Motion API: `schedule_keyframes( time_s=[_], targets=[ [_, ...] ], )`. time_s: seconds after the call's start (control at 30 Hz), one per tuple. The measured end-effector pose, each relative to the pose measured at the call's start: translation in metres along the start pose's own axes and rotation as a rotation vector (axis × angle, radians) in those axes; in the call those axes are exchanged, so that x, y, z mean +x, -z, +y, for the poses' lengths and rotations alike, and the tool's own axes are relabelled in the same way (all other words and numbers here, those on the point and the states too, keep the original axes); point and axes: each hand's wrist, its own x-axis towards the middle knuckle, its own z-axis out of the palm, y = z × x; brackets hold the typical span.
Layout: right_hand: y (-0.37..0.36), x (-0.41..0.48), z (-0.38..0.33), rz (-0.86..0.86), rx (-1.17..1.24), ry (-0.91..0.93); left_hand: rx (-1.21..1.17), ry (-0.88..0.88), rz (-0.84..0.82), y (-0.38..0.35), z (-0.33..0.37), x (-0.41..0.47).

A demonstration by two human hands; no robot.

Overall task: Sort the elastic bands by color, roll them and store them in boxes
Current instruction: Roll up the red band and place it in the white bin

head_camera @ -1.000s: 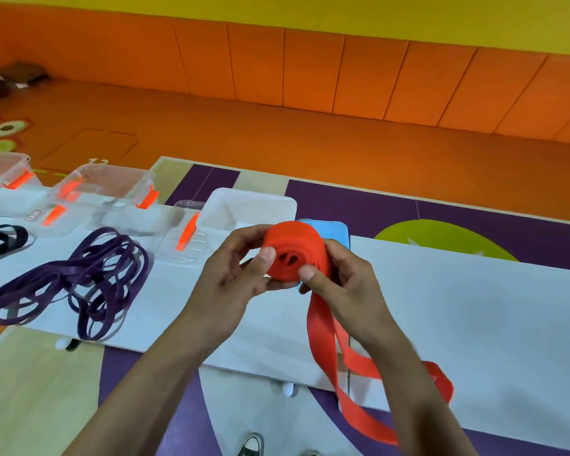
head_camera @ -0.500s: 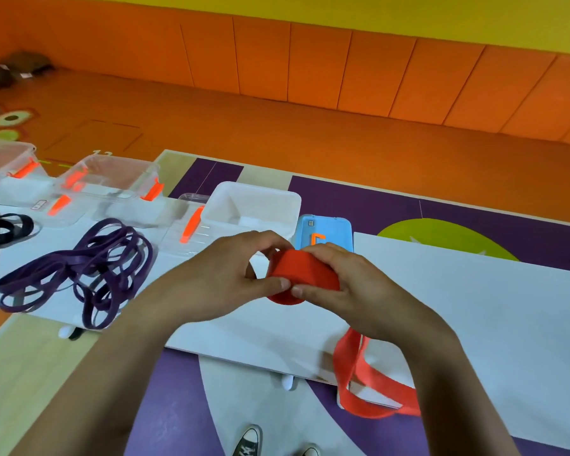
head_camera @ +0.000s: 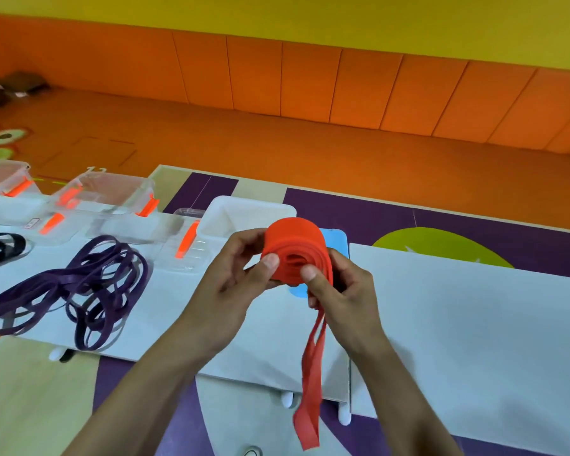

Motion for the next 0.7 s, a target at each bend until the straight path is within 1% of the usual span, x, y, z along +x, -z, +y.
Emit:
schedule_keyframes(
  time_s=[0.07, 0.1, 0.13, 0.2, 0.27, 0.33, 0.4, 0.5, 0.57, 0.7],
  targets=[
    [-0.004, 0.002, -0.003, 0.009, 0.011, 0.006, -0.061, 0.059, -0.025, 0.002, 0.001, 0.003],
    [-0.002, 0.004, -0.006, -0.017, 0.0, 0.004, -0.043, 0.092, -0.043, 0.006, 0.004, 0.004],
    [0.001, 0.005, -0.009, -0.06, -0.022, -0.006, 0.01, 0.119, -0.063, 0.01, 0.009, 0.004],
    [0.011, 0.008, -0.013, -0.167, -0.092, -0.033, 0.222, 0.153, -0.096, 0.019, 0.022, 0.003],
    [0.017, 0.011, -0.015, -0.279, -0.201, -0.061, 0.436, 0.145, -0.116, 0.025, 0.038, -0.001],
    [0.018, 0.014, -0.016, -0.358, -0.268, -0.095, 0.573, 0.115, -0.175, 0.027, 0.05, -0.002],
    [0.013, 0.015, -0.017, -0.378, -0.231, -0.095, 0.699, 0.098, -0.226, 0.026, 0.057, -0.002],
    [0.006, 0.014, -0.016, -0.328, -0.125, -0.05, 0.779, 0.052, -0.258, 0.029, 0.06, -0.003],
    [0.003, 0.011, -0.011, -0.284, -0.083, -0.021, 0.729, 0.032, -0.238, 0.029, 0.054, -0.007],
    [-0.009, 0.004, -0.003, -0.156, 0.016, 0.01, 0.35, -0.018, -0.064, 0.02, 0.029, -0.012]
  ],
)
